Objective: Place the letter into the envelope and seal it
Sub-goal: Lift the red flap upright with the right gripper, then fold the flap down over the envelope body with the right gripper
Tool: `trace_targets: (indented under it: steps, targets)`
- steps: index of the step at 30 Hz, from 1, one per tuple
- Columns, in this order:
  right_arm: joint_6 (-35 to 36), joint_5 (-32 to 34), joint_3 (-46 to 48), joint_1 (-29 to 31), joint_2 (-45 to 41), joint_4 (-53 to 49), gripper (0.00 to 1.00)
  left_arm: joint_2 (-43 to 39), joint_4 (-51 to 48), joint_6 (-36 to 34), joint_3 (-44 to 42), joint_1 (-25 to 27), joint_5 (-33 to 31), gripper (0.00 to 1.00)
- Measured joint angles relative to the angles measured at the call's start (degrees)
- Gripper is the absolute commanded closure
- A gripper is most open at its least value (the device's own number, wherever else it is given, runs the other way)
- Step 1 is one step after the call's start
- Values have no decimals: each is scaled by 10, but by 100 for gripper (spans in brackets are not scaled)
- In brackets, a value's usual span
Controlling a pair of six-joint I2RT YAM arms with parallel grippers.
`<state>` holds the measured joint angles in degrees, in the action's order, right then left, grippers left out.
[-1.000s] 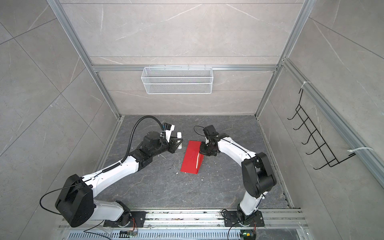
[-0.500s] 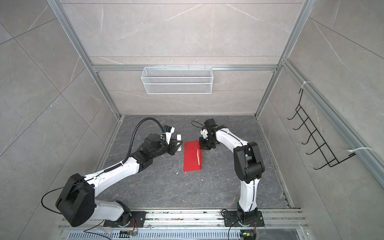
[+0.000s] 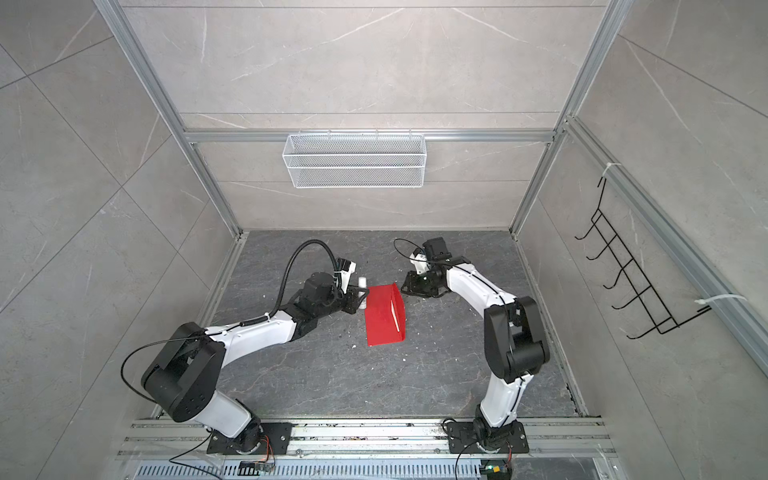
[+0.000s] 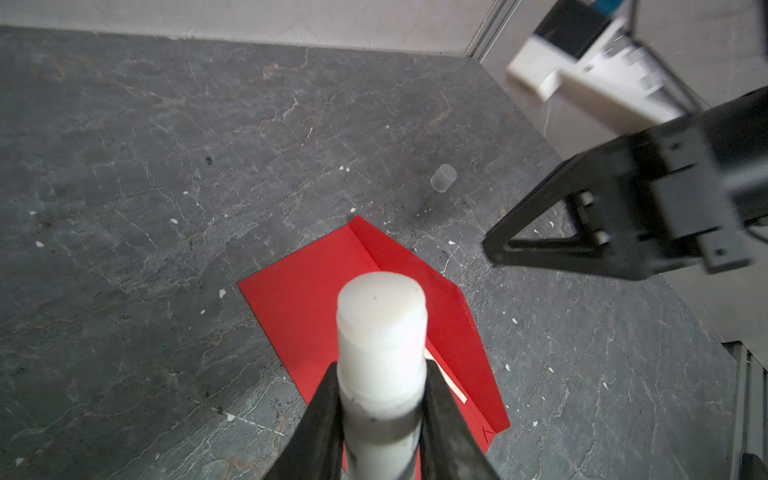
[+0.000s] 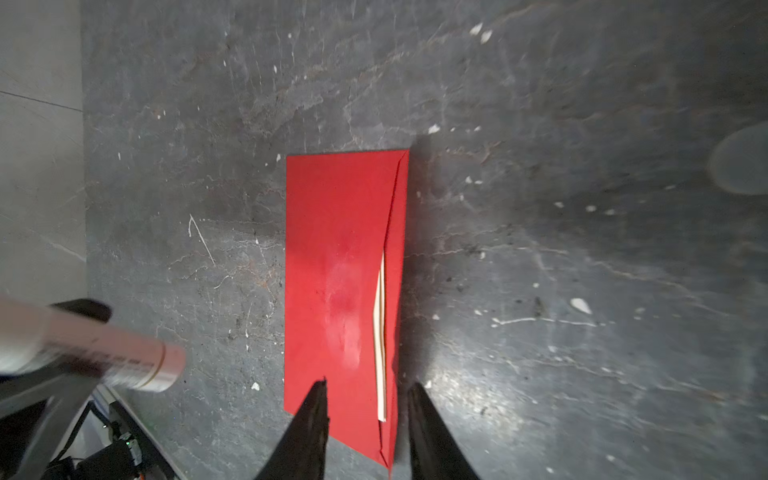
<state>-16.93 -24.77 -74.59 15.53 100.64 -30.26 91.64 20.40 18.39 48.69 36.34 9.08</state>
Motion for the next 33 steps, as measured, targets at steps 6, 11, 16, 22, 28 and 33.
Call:
trace_targets:
  steps: [6, 11, 16, 22, 28, 33]
  targets:
    - [-35, 19, 33, -21, -10, 32, 79, 40, 22, 14, -1, 0, 0, 100]
    - [-48, 14, 40, -19, 5, 44, 83, 62, 31, 21, -3, 0, -6, 100]
    - [-60, -1, 47, -19, 22, 52, 91, 80, 37, 25, -3, 0, -14, 100]
    - [-70, -17, 50, -13, 41, 60, 100, 102, 38, 30, -3, 0, -15, 100]
    - [-75, -32, 50, 7, 65, 67, 100, 116, 43, 33, -3, 0, -15, 100]
    - [-80, -42, 50, 27, 77, 73, 100, 127, 50, 36, -3, 0, -15, 100]
